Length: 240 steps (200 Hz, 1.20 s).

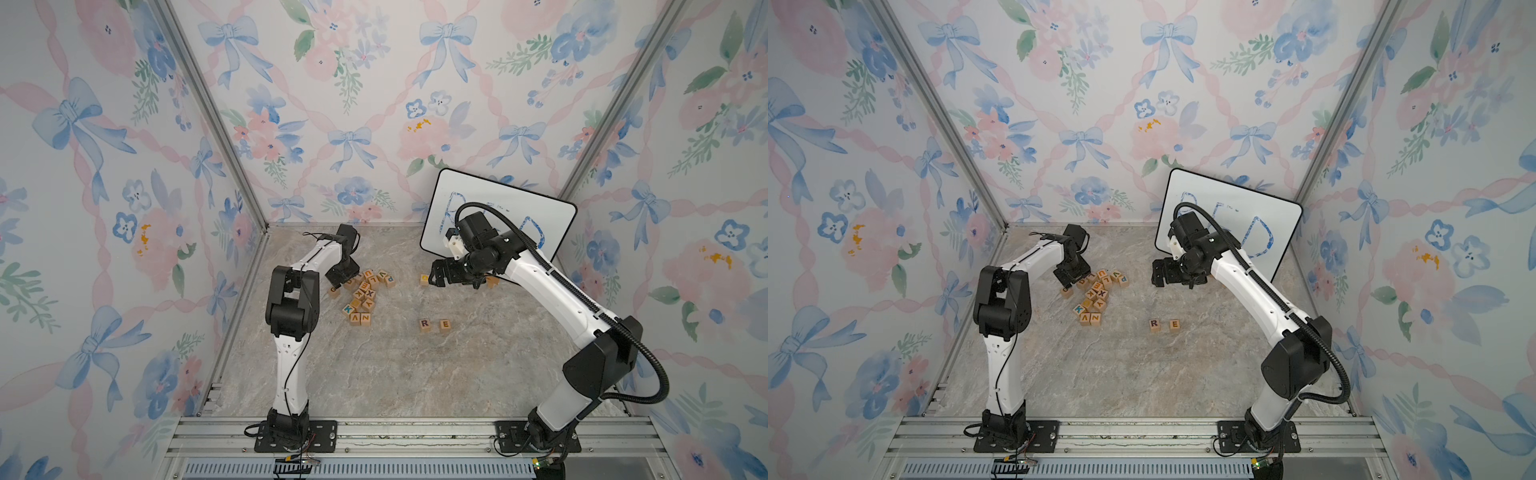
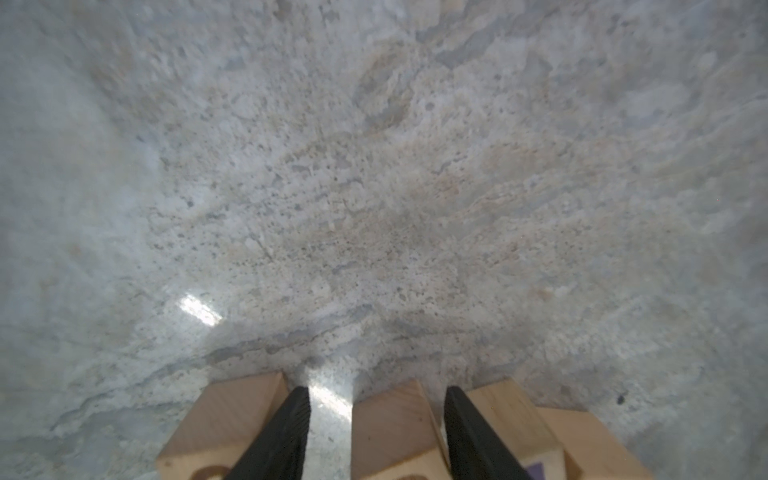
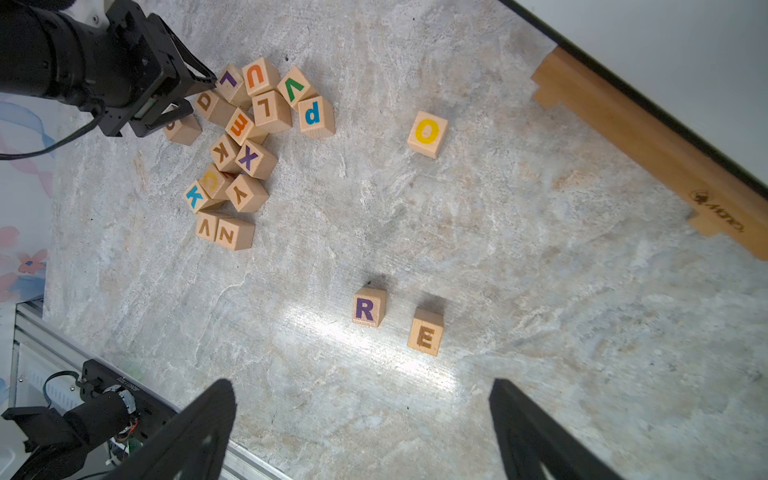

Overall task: Assemble the uppercase word "red" with letter blocks
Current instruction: Pick up the letter block from the center of the board.

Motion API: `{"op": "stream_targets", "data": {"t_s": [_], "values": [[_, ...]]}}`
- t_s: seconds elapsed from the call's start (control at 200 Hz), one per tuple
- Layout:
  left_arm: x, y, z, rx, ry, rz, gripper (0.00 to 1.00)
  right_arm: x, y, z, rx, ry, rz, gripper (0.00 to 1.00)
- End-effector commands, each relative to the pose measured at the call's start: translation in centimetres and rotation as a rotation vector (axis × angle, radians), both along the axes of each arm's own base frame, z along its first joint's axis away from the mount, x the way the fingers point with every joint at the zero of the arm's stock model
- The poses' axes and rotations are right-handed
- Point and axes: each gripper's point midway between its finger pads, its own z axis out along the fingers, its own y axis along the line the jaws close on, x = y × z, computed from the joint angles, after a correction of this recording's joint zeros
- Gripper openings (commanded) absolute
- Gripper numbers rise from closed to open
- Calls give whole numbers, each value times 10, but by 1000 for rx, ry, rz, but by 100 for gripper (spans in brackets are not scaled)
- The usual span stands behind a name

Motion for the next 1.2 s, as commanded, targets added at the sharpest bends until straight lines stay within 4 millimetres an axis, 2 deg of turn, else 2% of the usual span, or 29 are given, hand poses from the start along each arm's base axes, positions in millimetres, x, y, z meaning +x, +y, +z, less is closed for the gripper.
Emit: {"op": "stream_targets", "data": {"t_s": [0.0,0.175,0.365,0.66,0.755,0.895,1.025,1.195], "values": [[-16,7,0,22,40,-19,55,-2,-5,-2,-2,11,3,97],[-11,2,4,11,24,-31,54,0,-2,-6,1,19,3,97],[-18,-5,7,-36,28,17,57,2,-2,-9,0,24,0,97],[-13,-16,19,-60,-4,20,55,3,-1,-14,4,33,-7,97],[-15,-17,17,-61,2,18,53,2,-1,-15,5,35,-9,97],[-20,-14,15,-47,12,15,42,2,-2,-16,4,35,-9,97],[-23,-10,18,-30,6,17,23,4,-4,-15,5,32,-15,97],[-19,-14,27,-13,-14,-54,20,5,-5,-15,11,33,-15,97]]}}
